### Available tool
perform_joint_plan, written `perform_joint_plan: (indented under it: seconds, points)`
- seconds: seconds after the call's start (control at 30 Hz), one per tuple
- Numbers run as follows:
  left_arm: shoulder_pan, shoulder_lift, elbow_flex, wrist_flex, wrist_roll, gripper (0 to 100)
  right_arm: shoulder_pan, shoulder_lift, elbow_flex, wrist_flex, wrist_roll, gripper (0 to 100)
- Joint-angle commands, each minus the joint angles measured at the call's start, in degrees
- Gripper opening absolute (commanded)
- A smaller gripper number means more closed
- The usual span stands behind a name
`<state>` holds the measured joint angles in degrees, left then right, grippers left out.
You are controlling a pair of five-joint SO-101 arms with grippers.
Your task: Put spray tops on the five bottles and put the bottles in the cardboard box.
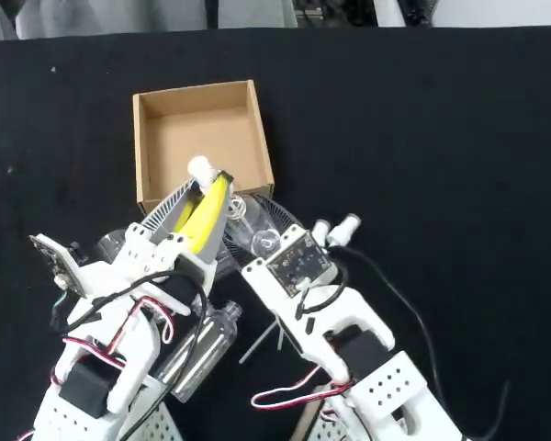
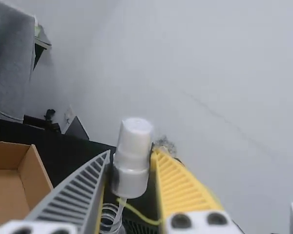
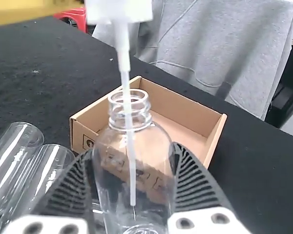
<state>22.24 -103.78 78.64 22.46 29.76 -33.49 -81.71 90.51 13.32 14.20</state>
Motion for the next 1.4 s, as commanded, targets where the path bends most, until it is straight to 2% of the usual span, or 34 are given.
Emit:
perform_joint_plan:
  seconds: [0.0, 0.07, 0.2, 0.77, 1.37]
  points:
    - [1.01, -0.53, -1.10, 1.23, -0.09, 13, 1.93, -1.45, -0.66, -1.76, 0.18, 1.8]
    - [1.19, -0.53, -1.98, 4.22, -0.09, 17, 1.93, -1.45, -0.66, -1.76, 0.18, 1.8]
    - [1.01, -0.53, -4.18, 7.12, -0.09, 18, 1.93, -1.45, -0.66, -1.76, 0.18, 1.8]
    - [0.48, -0.62, -6.90, 7.03, -0.09, 18, 2.02, -1.45, -0.57, -1.76, 0.18, 1.8]
    - [-10.42, -0.62, -7.43, 6.68, 0.09, 18, 2.02, -1.45, -1.10, -1.76, 0.18, 1.8]
